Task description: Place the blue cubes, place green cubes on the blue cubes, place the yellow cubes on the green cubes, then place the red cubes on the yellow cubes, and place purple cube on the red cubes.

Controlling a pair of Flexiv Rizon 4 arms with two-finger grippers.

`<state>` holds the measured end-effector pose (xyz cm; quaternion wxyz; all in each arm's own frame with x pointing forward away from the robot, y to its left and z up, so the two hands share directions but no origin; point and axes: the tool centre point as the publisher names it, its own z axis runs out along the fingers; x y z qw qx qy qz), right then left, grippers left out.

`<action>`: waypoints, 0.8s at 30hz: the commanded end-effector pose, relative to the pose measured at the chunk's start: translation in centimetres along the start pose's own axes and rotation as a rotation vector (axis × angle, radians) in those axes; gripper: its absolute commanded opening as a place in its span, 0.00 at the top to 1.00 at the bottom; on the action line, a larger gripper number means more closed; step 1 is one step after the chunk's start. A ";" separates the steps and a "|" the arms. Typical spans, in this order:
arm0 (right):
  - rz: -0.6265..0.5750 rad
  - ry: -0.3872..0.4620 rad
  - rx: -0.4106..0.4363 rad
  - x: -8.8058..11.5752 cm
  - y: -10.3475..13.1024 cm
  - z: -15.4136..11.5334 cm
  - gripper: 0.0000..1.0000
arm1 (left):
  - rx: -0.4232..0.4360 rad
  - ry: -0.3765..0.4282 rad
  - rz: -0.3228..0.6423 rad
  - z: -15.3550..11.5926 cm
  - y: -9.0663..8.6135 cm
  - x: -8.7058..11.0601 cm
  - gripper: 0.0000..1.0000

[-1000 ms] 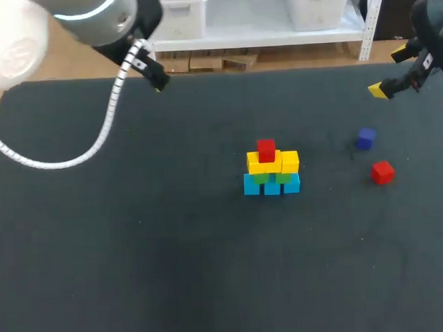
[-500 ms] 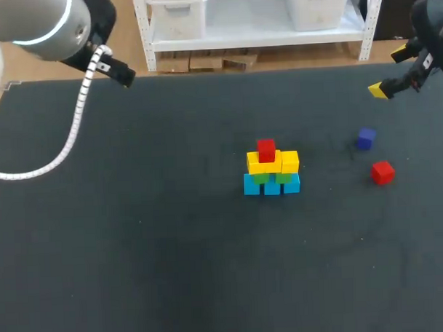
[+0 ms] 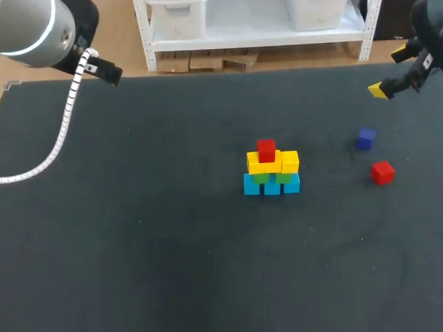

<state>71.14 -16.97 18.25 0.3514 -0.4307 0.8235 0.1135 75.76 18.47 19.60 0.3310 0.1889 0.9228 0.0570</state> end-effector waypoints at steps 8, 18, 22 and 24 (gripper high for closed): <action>0.000 -0.001 0.000 0.0 0.0 0.0 0.00 | 0.041 -0.006 0.049 -0.5 0.2 0.3 0.00; 0.000 -0.001 0.000 0.0 0.0 0.0 0.00 | 0.041 -0.006 0.049 -0.5 0.2 0.3 0.00; 0.000 -0.001 0.000 0.0 0.0 0.0 0.00 | 0.041 -0.006 0.049 -0.5 0.2 0.3 0.00; 0.000 -0.001 0.000 0.0 0.0 0.0 0.00 | 0.041 -0.006 0.049 -0.5 0.2 0.3 0.00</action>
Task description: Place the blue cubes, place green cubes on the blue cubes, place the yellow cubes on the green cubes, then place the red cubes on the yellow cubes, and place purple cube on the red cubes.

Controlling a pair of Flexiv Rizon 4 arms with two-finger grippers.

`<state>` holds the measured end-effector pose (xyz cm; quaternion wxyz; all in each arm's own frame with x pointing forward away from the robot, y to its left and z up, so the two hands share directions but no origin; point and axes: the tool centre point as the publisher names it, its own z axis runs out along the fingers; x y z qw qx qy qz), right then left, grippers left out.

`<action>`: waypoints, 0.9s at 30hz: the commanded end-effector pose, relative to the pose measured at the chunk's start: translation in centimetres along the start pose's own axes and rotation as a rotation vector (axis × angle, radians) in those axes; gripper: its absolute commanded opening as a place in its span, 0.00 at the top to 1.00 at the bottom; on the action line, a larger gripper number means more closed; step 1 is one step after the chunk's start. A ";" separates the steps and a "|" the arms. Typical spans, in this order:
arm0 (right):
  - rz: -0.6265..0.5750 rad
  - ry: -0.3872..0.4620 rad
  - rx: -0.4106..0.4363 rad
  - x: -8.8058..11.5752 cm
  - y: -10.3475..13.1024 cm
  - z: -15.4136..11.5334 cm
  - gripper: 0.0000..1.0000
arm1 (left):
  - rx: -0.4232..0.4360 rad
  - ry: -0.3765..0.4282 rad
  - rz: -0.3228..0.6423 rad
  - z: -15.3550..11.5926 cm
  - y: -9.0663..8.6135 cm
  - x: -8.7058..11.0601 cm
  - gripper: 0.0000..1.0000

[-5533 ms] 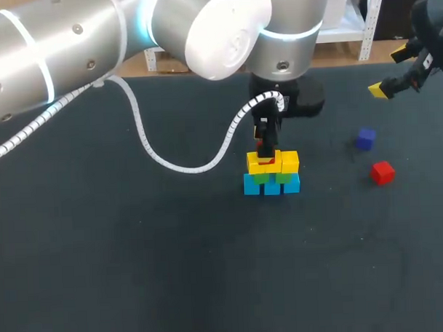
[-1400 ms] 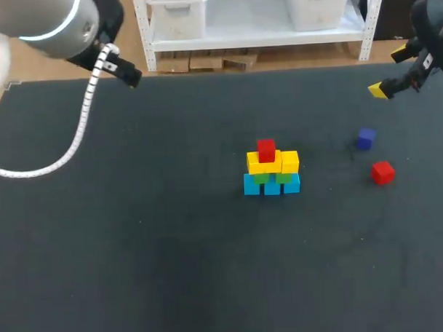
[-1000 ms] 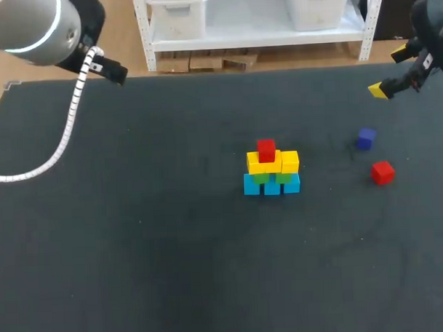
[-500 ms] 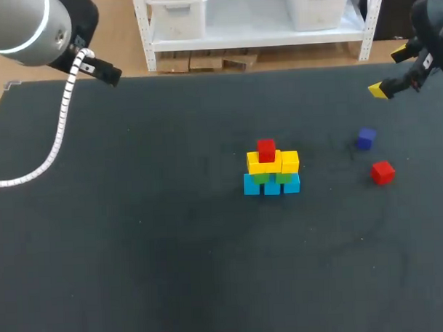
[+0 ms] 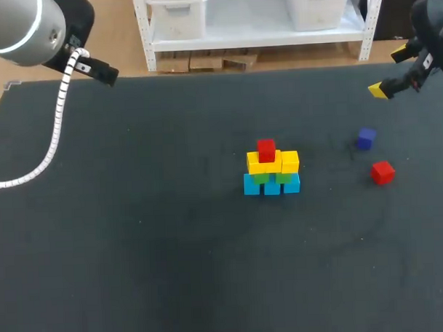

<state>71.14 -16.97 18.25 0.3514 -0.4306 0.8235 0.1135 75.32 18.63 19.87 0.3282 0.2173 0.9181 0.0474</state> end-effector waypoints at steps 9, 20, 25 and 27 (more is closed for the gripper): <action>-0.070 0.168 0.105 -1.6 1.2 -1.8 0.00 | 0.004 -0.002 0.000 0.0 0.1 0.0 0.00; -0.142 0.264 0.044 0.5 1.9 -1.3 0.00 | 0.004 -0.002 0.000 0.0 0.1 0.0 0.00; -0.194 0.291 -0.011 2.4 3.1 -0.6 0.00 | 0.004 -0.002 0.000 0.0 0.1 0.0 0.00; -0.208 0.293 -0.026 3.2 3.4 -0.4 0.00 | 0.004 -0.002 0.000 0.0 0.1 0.0 0.00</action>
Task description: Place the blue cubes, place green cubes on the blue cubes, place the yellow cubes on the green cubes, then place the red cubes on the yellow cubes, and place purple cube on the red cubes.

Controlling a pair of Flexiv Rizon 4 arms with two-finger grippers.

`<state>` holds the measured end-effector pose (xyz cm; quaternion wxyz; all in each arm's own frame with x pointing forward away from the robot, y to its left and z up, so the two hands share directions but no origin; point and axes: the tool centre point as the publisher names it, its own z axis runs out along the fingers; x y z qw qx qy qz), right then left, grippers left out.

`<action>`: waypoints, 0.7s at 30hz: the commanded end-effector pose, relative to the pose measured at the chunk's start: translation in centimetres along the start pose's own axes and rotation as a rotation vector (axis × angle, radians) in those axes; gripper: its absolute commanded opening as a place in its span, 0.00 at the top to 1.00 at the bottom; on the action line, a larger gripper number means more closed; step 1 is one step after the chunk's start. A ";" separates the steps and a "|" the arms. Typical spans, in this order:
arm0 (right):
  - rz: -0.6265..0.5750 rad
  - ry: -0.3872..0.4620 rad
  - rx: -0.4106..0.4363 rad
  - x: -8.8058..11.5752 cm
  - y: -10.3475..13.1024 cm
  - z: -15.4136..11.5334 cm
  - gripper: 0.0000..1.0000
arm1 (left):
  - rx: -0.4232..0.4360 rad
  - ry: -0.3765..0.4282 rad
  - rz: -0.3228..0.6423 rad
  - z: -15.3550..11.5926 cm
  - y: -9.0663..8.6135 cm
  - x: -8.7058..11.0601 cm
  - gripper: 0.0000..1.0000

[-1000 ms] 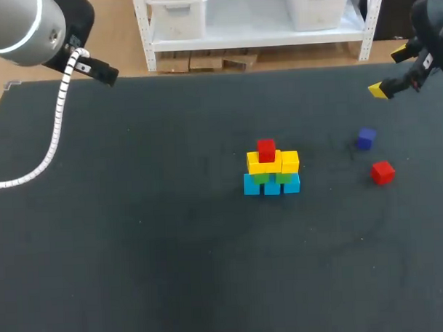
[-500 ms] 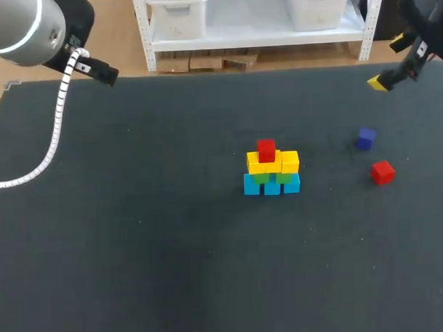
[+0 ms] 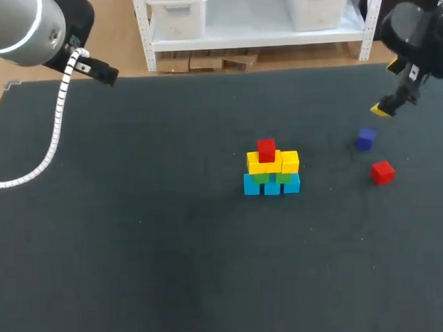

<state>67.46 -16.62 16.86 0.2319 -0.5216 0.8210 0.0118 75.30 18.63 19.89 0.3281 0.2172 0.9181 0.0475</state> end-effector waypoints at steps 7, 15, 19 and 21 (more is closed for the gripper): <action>-0.059 0.001 -0.092 3.1 1.3 1.8 0.00 | 0.004 -0.002 0.001 0.0 0.1 0.0 0.00; -0.126 0.077 -0.195 5.5 2.6 4.5 0.00 | 0.004 -0.002 0.001 0.0 0.1 0.0 0.00; -0.119 0.091 -0.235 6.4 3.8 5.2 0.00 | 0.004 -0.002 0.001 0.0 0.1 0.0 0.00; -0.142 0.110 -0.240 6.7 4.3 5.5 0.00 | 0.004 -0.002 0.001 0.0 0.1 0.0 0.00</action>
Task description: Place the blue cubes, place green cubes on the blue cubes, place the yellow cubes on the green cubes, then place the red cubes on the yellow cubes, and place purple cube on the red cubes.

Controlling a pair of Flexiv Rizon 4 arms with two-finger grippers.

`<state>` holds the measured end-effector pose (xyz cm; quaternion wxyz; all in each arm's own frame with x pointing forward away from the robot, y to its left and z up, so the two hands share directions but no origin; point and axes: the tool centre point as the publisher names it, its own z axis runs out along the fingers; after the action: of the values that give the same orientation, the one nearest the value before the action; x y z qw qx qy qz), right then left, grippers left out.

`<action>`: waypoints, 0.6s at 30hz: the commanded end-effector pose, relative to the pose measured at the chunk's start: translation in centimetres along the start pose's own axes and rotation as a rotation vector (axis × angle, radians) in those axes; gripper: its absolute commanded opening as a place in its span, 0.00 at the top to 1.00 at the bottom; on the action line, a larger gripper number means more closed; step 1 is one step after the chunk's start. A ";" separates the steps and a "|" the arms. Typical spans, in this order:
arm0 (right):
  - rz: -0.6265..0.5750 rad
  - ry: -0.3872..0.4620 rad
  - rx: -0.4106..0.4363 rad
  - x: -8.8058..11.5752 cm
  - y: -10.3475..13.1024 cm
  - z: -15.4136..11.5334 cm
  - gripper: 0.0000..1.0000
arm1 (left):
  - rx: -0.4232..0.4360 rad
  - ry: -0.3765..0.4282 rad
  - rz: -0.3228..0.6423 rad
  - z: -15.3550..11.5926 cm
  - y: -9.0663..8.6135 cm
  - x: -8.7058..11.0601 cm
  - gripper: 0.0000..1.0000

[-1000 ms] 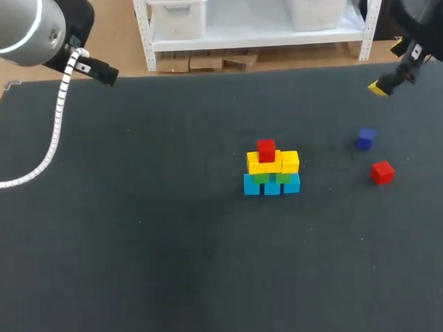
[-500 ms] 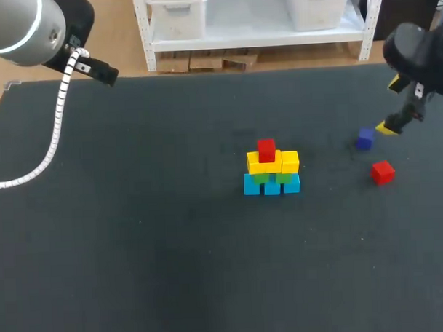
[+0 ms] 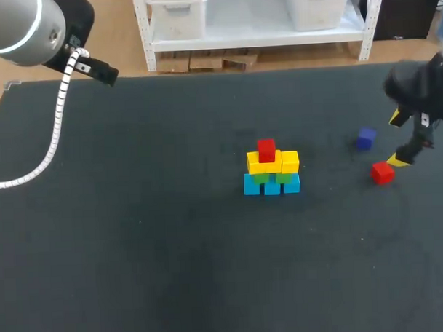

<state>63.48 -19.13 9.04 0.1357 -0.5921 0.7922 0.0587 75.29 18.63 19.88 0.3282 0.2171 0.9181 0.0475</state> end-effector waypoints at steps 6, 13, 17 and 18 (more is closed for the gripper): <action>-0.181 0.117 -0.082 1.2 1.6 1.9 0.00 | 0.004 -0.002 0.001 0.0 0.1 0.0 0.00; -0.253 0.140 -0.131 2.4 2.4 2.4 0.00 | 0.004 -0.002 0.001 0.0 0.1 0.0 0.00; -0.258 0.155 -0.135 3.0 2.3 3.4 0.00 | 0.004 -0.002 0.001 0.0 0.1 0.0 0.00; -0.255 0.152 -0.135 3.1 2.2 3.6 0.00 | 0.004 -0.002 0.001 0.0 0.1 0.0 0.00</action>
<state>60.68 -20.43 5.36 0.0402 -0.6994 0.7120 0.0479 75.29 18.63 19.89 0.3282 0.2172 0.9181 0.0475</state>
